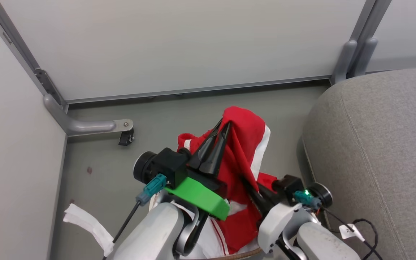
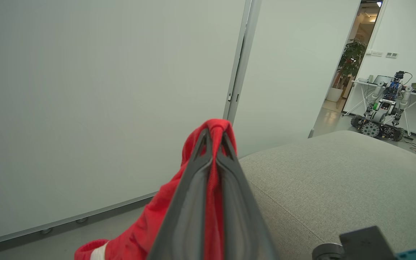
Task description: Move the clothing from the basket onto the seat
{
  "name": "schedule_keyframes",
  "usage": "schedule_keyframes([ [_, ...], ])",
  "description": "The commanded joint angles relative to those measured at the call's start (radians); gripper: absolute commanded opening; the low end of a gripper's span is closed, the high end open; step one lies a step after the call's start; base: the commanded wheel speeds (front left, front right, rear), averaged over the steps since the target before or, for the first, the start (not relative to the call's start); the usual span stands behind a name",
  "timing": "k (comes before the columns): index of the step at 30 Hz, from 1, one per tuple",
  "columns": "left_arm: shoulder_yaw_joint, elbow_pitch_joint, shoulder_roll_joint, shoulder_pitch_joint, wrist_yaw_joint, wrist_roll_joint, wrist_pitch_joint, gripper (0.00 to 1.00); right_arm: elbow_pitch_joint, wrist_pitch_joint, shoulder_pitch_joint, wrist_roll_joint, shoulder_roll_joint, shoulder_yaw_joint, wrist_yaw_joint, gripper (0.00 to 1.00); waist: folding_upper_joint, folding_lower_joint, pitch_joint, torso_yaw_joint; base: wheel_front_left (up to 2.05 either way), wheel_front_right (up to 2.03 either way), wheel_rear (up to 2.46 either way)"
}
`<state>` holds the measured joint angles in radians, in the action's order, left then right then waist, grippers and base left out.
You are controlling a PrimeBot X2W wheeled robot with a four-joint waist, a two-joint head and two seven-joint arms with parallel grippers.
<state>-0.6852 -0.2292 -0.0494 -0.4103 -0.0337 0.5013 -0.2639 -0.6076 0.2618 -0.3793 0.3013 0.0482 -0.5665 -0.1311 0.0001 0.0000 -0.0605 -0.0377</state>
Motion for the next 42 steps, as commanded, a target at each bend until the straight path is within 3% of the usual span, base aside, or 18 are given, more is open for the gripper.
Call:
schedule_keyframes([
  [1, 0.006, -0.003, -0.003, -0.014, 0.005, 0.007, -0.001, 0.0, 0.013, 0.005, 0.013, 0.011, 0.005, 0.021, 0.001, 0.0, -0.0001, 0.0, -0.003, 0.002, 0.0, 0.0, 0.0],
  [5, 0.029, 0.0, -0.003, -0.009, 0.008, -0.01, -0.001, 0.0, 0.079, 0.005, 0.044, 0.028, 0.004, 0.078, 0.0, 0.0, -0.0001, 0.0, -0.011, 0.014, 0.0, 0.0, 0.0],
  [6, 0.036, 0.0, -0.003, -0.003, 0.01, -0.012, -0.001, 0.22, 0.097, 0.005, 0.051, 0.031, 0.004, 0.092, 0.001, 0.0, -0.0001, 0.0, -0.012, 0.018, 0.0, 0.0, 0.0],
  [7, 0.042, -0.009, -0.003, 0.009, 0.01, -0.005, -0.001, 0.71, 0.121, 0.005, 0.064, 0.036, 0.005, 0.109, 0.0, 0.0, -0.0001, 0.0, -0.013, 0.024, 0.0, 0.0, 0.0],
  [8, 0.049, -0.009, -0.002, 0.013, 0.009, -0.01, -0.001, 1.0, 0.139, 0.005, 0.073, 0.038, 0.004, 0.122, 0.001, 0.0, -0.0001, 0.0, -0.014, 0.029, 0.0, 0.0, 0.0],
  [16, 0.109, -0.06, -0.003, 0.06, -0.003, -0.064, -0.001, 1.0, 0.324, 0.005, 0.147, 0.066, 0.004, 0.233, 0.001, 0.0, -0.0001, 0.0, -0.017, 0.099, 0.0, 0.0, 0.0],
  [21, 0.162, -0.091, -0.007, 0.089, -0.019, -0.104, -0.001, 1.0, 0.396, 0.005, 0.18, 0.087, 0.004, 0.27, 0.0, 0.0, -0.0001, 0.0, -0.021, 0.185, 0.0, 0.0, 0.0],
  [36, 0.303, -0.08, -0.014, 0.191, -0.062, -0.197, -0.001, 1.0, 0.481, 0.005, 0.222, 0.143, 0.004, 0.331, 0.0, 0.0, -0.0001, 0.0, -0.047, 0.55, 0.0, 0.0, 0.0],
  [42, 0.273, -0.101, -0.008, 0.16, -0.082, -0.215, -0.001, 1.0, 0.528, 0.005, 0.271, 0.157, 0.003, 0.448, 0.0, 0.0, -0.0001, 0.0, -0.075, 0.572, 0.0, 0.0, 0.0],
])
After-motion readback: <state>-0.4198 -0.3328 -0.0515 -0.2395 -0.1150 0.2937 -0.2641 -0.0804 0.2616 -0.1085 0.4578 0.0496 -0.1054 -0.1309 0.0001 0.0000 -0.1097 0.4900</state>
